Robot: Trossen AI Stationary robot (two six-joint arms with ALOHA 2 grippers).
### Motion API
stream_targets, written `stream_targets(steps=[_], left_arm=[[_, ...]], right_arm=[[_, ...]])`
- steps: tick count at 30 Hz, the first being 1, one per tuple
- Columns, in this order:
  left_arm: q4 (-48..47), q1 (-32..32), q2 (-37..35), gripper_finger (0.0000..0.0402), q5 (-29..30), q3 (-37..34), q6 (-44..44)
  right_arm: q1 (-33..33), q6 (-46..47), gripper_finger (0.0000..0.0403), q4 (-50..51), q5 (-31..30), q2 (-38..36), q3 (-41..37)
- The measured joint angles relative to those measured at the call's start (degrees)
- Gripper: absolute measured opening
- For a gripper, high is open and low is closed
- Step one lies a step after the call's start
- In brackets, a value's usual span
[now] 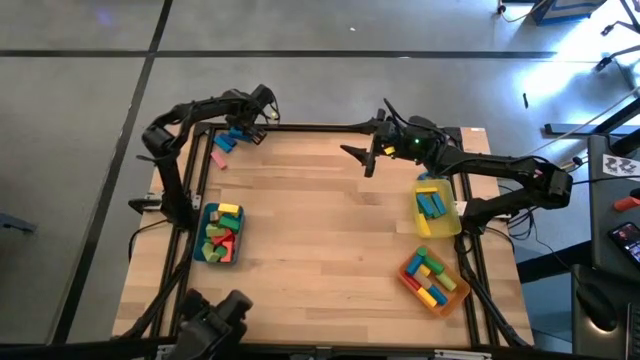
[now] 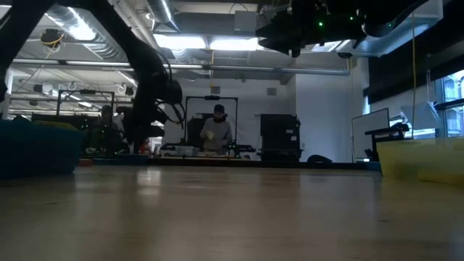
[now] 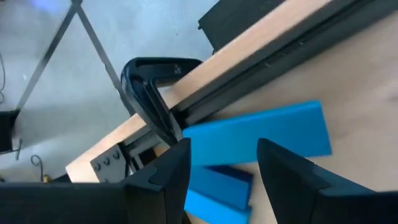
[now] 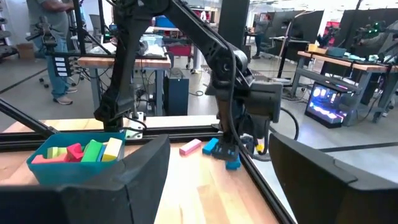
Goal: Sort blocks by size
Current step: Put the blue rectangular block into the yellow bin
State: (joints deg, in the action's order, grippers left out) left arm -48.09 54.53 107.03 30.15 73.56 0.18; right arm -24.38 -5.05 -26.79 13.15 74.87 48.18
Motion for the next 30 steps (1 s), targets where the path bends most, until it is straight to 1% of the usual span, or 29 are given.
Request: stream_targets(steps=[5, 9, 15, 18, 21, 24, 26, 30], left_arm=[[2.2, 0.0, 1.7, 0.0168, 0.4, 0.0, 0.2], [2.4, -0.2, 2.3, 0.0168, -0.6, 0.0, 1.7], [1.6, -1.4, 1.9, 0.0168, -8.1, 0.2, 3.7], [0.6, -3.1, 2.0, 0.0168, -13.6, 0.0, 4.5], [-0.6, -5.1, 2.1, 0.0168, -20.5, -0.1, 5.0], [-1.4, -7.9, 2.2, 0.0168, -25.3, -0.1, 7.2], [-2.2, -10.1, 2.2, 0.0168, -27.0, 0.1, 9.5], [-4.9, -14.3, 1.7, 0.0168, -27.2, 0.7, 15.7]], right_arm=[[0.0, 0.0, 0.0276, 0.0, 0.0, 0.0, 0.0], [0.0, 0.0, 0.0276, 0.0, 0.0, 0.0, 0.0], [0.0, 0.0, 0.0276, 0.0, 0.0, 0.0, 0.0], [0.0, 0.0, 0.0276, 0.0, 0.0, 0.0, 0.0], [0.0, 0.0, 0.0276, 0.0, 0.0, 0.0, 0.0], [0.0, 0.0, 0.0276, 0.0, 0.0, 0.0, 0.0], [0.0, 0.0, 0.0276, 0.0, 0.0, 0.0, 0.0], [0.0, 0.0, 0.0276, 0.4, 0.0, 0.0, 0.0]])
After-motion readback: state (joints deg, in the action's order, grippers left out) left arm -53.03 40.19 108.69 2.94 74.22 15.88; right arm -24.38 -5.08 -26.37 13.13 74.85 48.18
